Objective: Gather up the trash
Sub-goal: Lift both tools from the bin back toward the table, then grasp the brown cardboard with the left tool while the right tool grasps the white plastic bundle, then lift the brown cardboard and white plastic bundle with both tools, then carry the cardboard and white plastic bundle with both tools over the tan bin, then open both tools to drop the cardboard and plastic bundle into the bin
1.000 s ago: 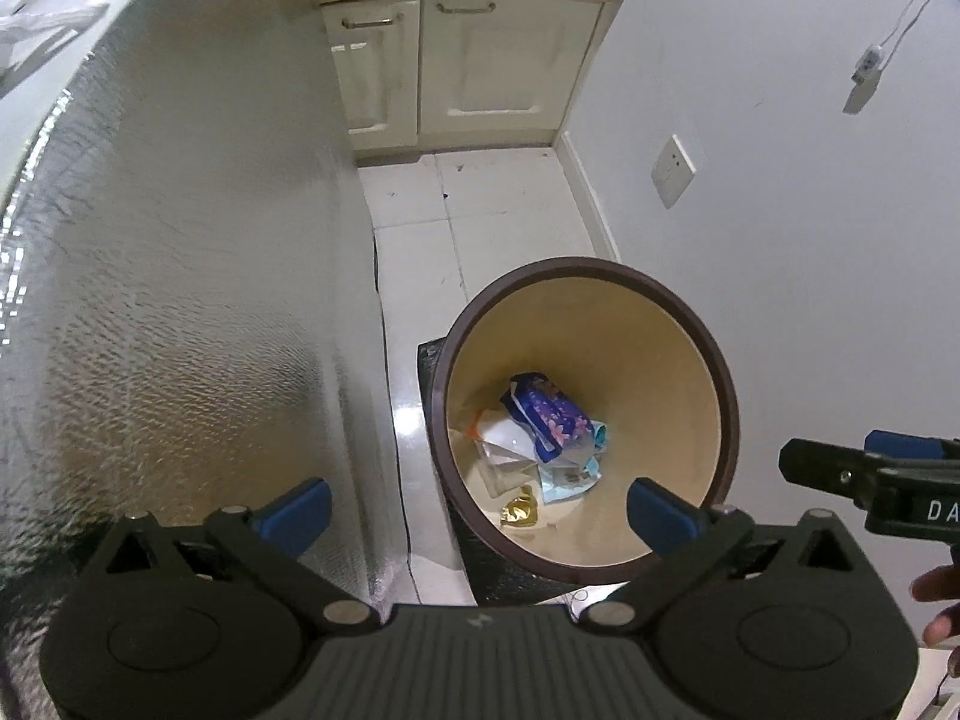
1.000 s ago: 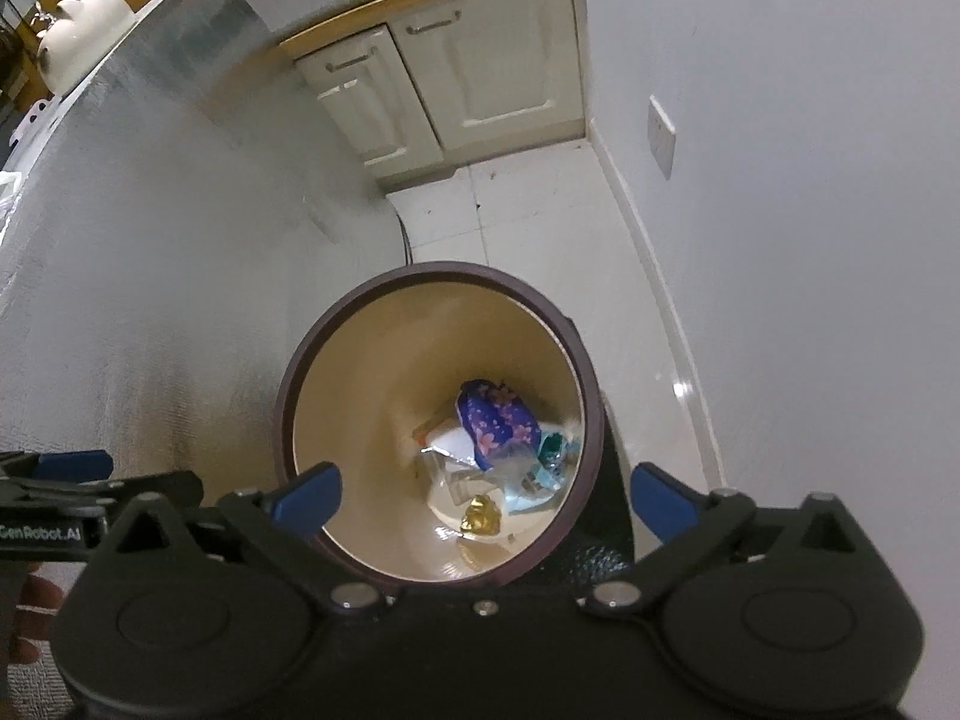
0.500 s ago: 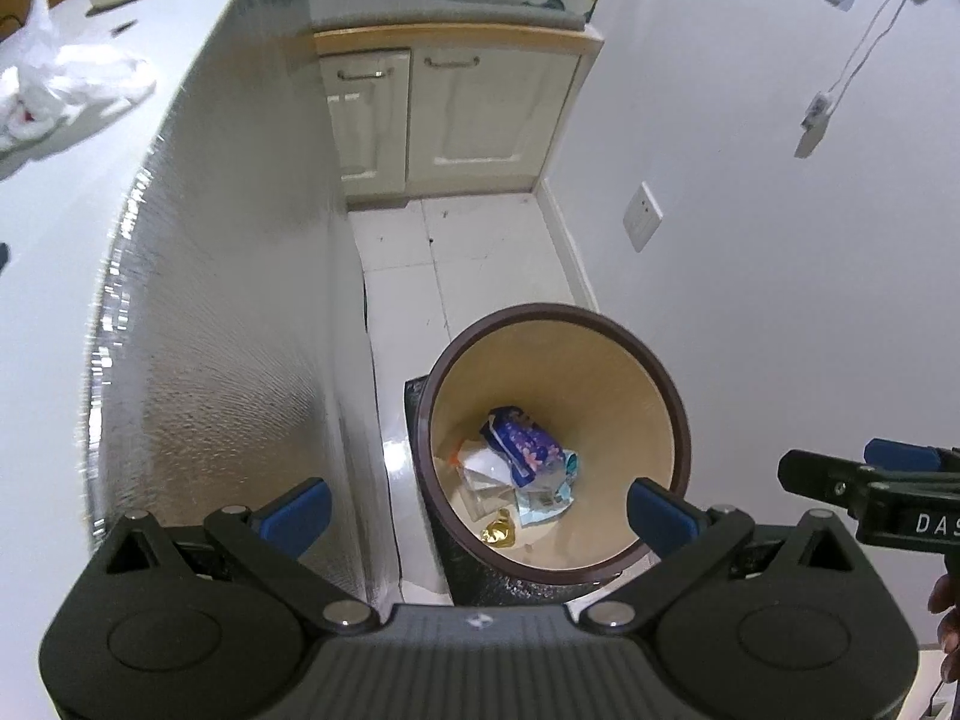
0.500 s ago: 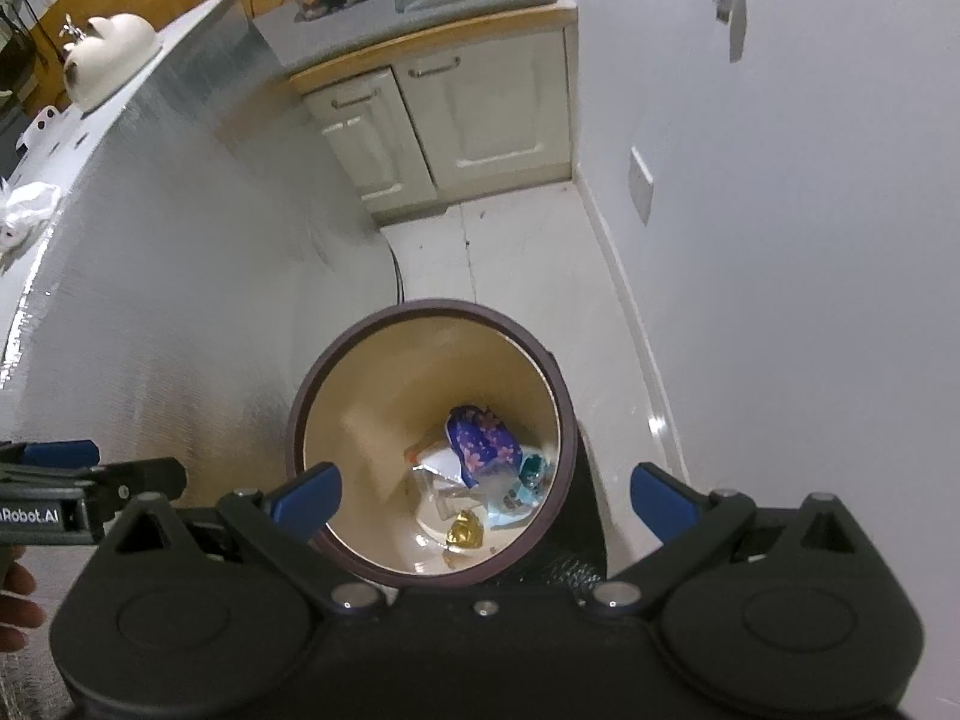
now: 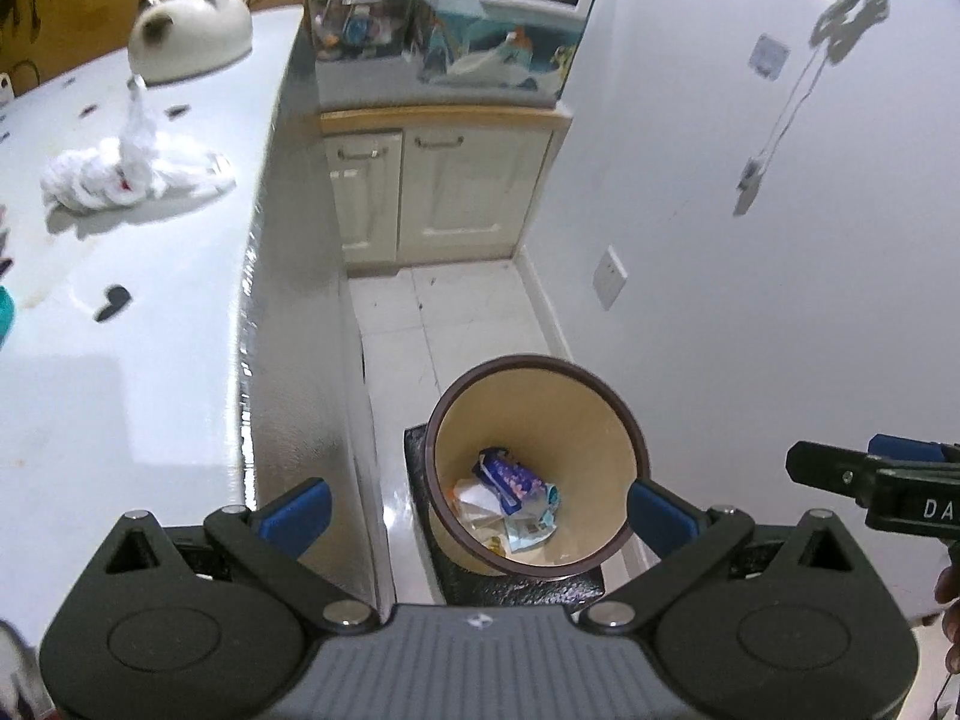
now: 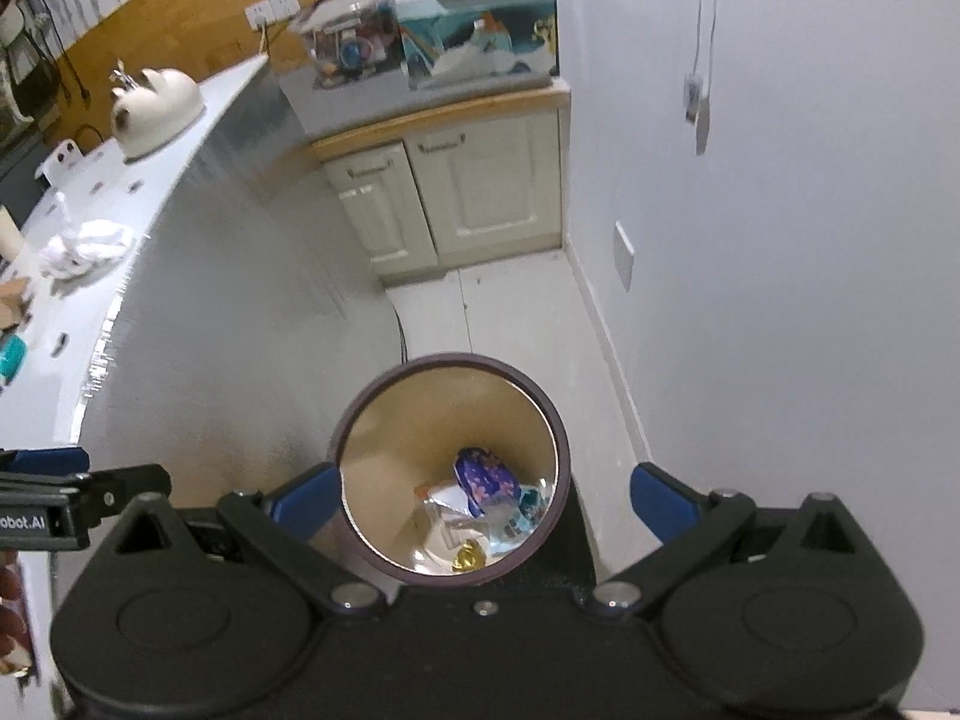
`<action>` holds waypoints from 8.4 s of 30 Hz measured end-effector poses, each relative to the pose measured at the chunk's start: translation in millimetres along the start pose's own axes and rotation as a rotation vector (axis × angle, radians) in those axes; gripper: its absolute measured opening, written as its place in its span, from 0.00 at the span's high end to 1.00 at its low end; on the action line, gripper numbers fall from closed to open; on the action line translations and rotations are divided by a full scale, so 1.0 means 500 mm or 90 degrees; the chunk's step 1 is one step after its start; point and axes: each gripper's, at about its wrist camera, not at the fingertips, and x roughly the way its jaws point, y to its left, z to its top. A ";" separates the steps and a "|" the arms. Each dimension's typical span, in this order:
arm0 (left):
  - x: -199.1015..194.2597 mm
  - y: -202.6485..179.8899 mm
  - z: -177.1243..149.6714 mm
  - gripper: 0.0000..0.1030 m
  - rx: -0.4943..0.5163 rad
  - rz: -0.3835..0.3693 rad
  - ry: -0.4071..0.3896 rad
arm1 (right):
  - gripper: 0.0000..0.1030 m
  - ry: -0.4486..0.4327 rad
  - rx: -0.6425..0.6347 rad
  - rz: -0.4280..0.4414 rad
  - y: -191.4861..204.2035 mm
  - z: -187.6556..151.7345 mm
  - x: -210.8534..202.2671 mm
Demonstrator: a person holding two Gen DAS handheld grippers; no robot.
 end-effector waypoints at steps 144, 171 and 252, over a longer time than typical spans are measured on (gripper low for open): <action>-0.444 0.611 -0.075 0.57 -0.077 0.046 -0.215 | 0.61 -0.123 -0.245 0.107 0.772 0.024 -0.223; -0.449 0.369 -0.090 0.57 -0.094 0.066 -0.212 | 0.61 -0.124 -0.179 0.144 0.545 -0.022 -0.294; 0.523 -0.005 0.031 0.56 -0.131 -0.064 0.235 | 0.23 0.252 0.002 0.094 -0.086 0.011 0.442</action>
